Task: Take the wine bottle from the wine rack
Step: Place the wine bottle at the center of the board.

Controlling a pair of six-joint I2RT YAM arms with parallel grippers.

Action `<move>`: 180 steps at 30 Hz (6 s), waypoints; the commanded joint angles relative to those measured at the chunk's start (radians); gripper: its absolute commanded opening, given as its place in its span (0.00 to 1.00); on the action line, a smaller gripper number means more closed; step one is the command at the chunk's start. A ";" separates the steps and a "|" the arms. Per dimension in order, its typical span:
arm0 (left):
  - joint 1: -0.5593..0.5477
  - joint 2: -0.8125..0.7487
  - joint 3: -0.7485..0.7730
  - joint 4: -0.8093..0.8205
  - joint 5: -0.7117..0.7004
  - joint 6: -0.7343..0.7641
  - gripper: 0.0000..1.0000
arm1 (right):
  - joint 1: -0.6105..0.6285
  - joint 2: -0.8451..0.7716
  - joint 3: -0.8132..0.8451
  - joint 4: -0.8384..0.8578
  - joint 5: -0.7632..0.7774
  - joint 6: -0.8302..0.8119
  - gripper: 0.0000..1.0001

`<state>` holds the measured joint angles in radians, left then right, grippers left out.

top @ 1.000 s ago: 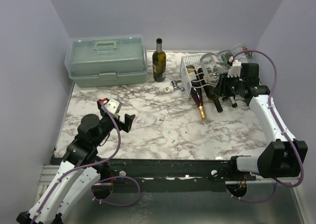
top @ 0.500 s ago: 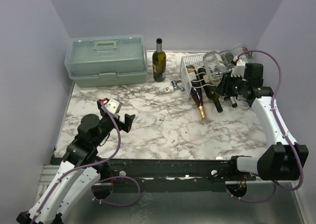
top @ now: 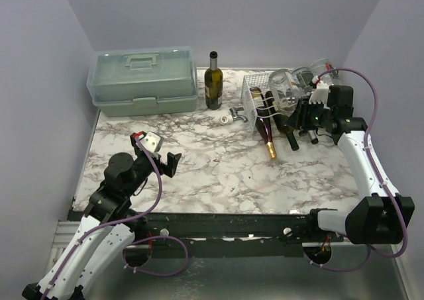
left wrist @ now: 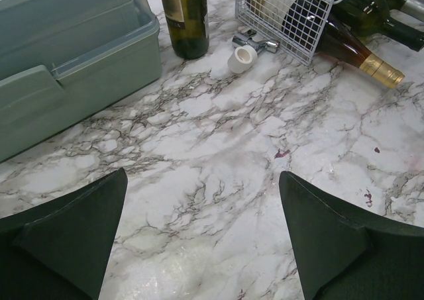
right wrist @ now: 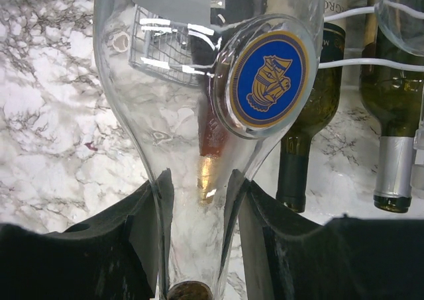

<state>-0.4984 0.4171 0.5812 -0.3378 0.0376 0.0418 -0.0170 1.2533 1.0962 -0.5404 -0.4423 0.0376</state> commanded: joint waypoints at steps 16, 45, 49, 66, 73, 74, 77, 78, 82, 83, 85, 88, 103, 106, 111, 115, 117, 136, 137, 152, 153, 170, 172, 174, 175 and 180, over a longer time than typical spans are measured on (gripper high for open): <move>0.006 -0.019 -0.016 0.042 0.122 -0.004 0.99 | -0.006 -0.086 0.050 0.168 -0.298 -0.095 0.00; -0.362 0.067 0.029 0.227 0.307 0.295 0.99 | 0.156 0.002 0.208 -0.483 -0.375 -0.731 0.00; -0.546 0.165 0.055 0.235 0.071 0.459 0.99 | 0.259 0.000 0.180 -0.490 -0.266 -0.738 0.00; -0.723 0.527 0.001 0.548 -0.133 0.649 0.99 | 0.510 0.113 0.170 -0.530 -0.081 -0.641 0.00; -0.719 0.510 -0.070 0.618 -0.082 0.495 0.99 | 0.537 0.166 0.246 -0.616 0.046 -0.677 0.00; -0.718 0.488 -0.082 0.618 -0.077 0.461 0.99 | 0.537 0.171 0.264 -0.635 0.072 -0.699 0.00; -0.713 0.392 -0.129 0.613 -0.052 0.368 0.99 | 0.540 0.185 0.331 -0.692 0.149 -0.759 0.00; -0.713 0.356 -0.148 0.609 -0.050 0.341 0.99 | 0.542 0.188 0.350 -0.708 0.168 -0.784 0.00; -0.706 0.198 -0.195 0.549 -0.063 0.250 0.99 | 0.561 0.170 0.386 -0.735 0.234 -0.901 0.00; -0.704 0.156 -0.203 0.532 -0.071 0.231 0.99 | 0.572 0.163 0.390 -0.738 0.259 -0.937 0.00; -0.700 0.086 -0.217 0.504 -0.088 0.199 0.99 | 0.598 0.157 0.406 -0.760 0.308 -1.013 0.00; -0.699 0.014 -0.225 0.450 -0.121 0.173 0.99 | 0.666 0.163 0.445 -0.808 0.404 -1.099 0.00; -0.698 -0.142 -0.194 0.224 -0.233 0.151 0.99 | 1.079 0.220 0.422 -0.879 1.108 -1.260 0.00; -0.698 -0.175 -0.177 0.188 -0.247 0.152 0.99 | 1.101 0.239 0.389 -0.879 1.223 -1.257 0.00; -0.697 -0.199 -0.127 0.082 -0.269 0.183 0.99 | 1.121 0.263 0.336 -0.879 1.320 -1.242 0.00; -0.698 -0.241 -0.125 0.033 -0.281 0.190 0.99 | 1.132 0.286 0.318 -0.879 1.371 -1.232 0.00; -0.697 -0.267 -0.139 0.035 -0.284 0.186 0.99 | 1.138 0.290 0.312 -0.879 1.367 -1.242 0.00; -0.697 -0.306 -0.148 0.026 -0.289 0.180 0.99 | 1.225 0.348 0.242 -0.880 1.360 -1.255 0.17; -0.698 -0.308 -0.147 0.024 -0.289 0.178 0.99 | 1.229 0.351 0.240 -0.879 1.362 -1.249 0.20; -0.698 -0.318 -0.149 0.024 -0.283 0.175 0.99 | 1.307 0.356 0.250 -0.881 1.364 -1.188 0.88; -0.698 -0.318 -0.148 0.024 -0.283 0.175 0.99 | 1.319 0.362 0.262 -0.879 1.368 -1.174 0.89; -0.698 -0.411 -0.159 0.037 -0.289 0.181 0.99 | 1.494 0.327 0.358 -0.883 1.345 -1.088 0.98; -0.698 -0.414 -0.158 0.038 -0.295 0.184 0.99 | 1.517 0.322 0.373 -0.883 1.333 -1.078 0.98; -0.697 -0.414 -0.157 0.038 -0.305 0.186 0.99 | 1.546 0.321 0.387 -0.885 1.310 -1.062 0.98; -0.698 -0.414 -0.156 0.040 -0.311 0.187 0.99 | 1.563 0.322 0.395 -0.885 1.298 -1.050 0.98; -0.698 -0.471 -0.160 0.048 -0.345 0.188 0.99 | 1.593 0.331 0.449 -0.883 1.212 -0.993 0.98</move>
<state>-1.1988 0.0135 0.4335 -0.3016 -0.2546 0.2245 1.5566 1.5982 1.4815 -1.4025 0.8478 -1.0130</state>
